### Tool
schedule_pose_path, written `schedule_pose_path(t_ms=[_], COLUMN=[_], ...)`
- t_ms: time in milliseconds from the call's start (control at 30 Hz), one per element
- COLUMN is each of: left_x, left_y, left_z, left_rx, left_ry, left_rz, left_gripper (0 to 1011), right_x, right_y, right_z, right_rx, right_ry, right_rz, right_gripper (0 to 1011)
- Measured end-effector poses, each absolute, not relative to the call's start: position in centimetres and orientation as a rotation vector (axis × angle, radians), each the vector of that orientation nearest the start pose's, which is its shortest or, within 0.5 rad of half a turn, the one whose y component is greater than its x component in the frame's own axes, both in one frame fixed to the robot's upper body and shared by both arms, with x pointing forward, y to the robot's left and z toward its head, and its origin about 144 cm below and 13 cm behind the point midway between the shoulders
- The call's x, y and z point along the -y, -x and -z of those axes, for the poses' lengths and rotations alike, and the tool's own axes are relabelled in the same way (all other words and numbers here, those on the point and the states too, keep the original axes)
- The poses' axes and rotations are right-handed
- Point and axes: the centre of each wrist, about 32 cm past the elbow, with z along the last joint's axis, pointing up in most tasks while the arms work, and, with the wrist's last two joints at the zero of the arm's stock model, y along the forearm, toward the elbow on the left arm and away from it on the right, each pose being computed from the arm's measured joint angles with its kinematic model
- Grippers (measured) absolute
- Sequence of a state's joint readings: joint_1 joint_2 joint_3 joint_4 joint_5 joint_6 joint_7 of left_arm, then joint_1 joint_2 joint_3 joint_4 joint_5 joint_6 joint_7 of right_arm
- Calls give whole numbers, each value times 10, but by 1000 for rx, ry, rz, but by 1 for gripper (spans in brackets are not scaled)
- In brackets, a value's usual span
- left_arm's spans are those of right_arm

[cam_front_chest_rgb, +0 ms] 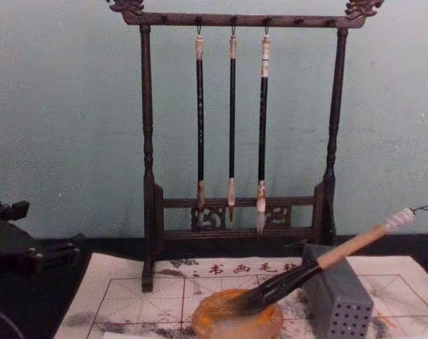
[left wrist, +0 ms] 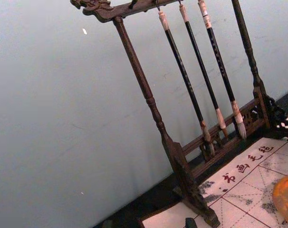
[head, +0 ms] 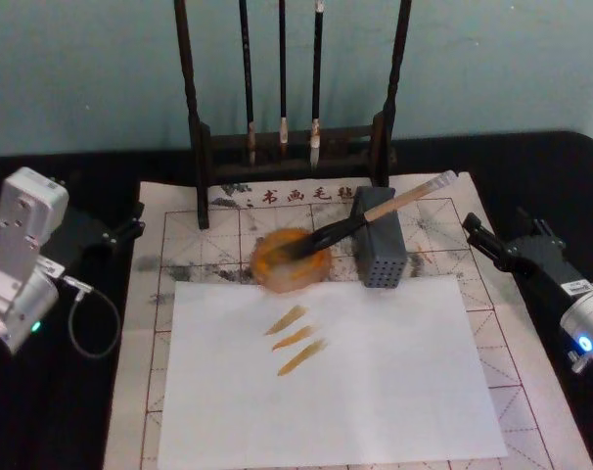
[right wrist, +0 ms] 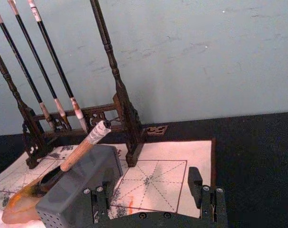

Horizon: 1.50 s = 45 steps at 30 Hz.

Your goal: Pick up the brush from the inkstone, write on the paper, then place the brush back to its original position.

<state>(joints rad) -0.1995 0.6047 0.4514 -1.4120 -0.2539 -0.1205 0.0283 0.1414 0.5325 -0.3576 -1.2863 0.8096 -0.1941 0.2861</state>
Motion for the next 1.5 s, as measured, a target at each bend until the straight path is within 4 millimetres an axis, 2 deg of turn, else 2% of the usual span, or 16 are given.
schedule_pose_path(t_ms=[1500], left_x=[-310], left_y=[-489], left_z=[-1140], left_rx=[285], left_ry=[-304], left_rz=[-1248], left_gripper=[1001], right_x=[330], right_y=[-476], right_z=[-1098], right_rx=[-233], right_ry=[-120], right_rz=[1181], right_gripper=[1002])
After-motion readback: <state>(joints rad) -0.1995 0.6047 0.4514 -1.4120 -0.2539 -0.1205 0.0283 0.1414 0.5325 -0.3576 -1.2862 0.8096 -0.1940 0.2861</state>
